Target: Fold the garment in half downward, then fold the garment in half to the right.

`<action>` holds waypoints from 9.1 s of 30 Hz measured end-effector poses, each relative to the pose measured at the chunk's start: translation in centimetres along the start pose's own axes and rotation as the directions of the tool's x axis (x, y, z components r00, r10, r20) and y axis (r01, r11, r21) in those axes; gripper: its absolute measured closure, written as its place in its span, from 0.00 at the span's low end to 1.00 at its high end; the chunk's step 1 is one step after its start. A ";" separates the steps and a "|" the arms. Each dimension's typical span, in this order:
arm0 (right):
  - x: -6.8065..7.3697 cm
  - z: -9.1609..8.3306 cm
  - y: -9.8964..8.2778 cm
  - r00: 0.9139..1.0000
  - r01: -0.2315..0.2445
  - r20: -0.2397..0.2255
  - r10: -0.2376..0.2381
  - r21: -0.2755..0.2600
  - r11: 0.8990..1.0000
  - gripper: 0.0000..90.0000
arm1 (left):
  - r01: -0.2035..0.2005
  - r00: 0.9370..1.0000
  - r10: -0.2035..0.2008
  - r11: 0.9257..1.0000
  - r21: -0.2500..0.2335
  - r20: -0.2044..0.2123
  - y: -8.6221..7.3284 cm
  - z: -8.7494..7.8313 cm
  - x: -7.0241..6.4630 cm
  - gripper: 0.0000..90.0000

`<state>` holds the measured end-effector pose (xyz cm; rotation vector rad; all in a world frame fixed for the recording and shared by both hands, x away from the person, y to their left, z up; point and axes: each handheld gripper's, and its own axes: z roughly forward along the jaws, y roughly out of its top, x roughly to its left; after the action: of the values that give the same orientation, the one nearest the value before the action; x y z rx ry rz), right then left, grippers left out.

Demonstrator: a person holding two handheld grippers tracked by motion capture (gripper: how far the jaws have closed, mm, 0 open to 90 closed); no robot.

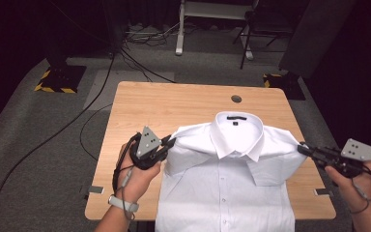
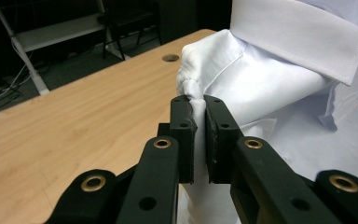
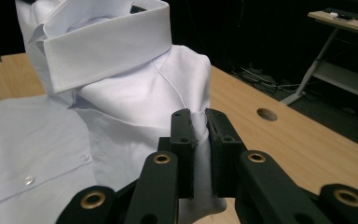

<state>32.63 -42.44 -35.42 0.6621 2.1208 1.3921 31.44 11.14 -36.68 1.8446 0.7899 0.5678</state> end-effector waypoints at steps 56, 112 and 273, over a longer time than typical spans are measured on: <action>0.9 6.9 -12.1 0.974 -0.199 -0.017 0.224 0.400 0.895 0.90 | 0.048 0.998 -0.056 0.928 0.369 0.013 -10.7 7.7 -0.9 0.92; -5.0 8.1 -1.8 0.988 -0.151 0.078 0.137 0.217 0.964 0.90 | 0.051 0.997 -0.039 0.984 0.168 -0.073 -1.2 7.7 4.1 0.92; 0.1 2.2 -15.2 0.974 -0.226 0.102 0.203 0.349 0.910 0.33 | 0.135 0.991 -0.134 0.976 0.172 -0.018 -3.2 11.3 -1.4 0.33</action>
<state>32.25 -46.27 -50.30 1.0978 2.3289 1.0748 37.42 4.08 -44.02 1.9297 0.9866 0.4291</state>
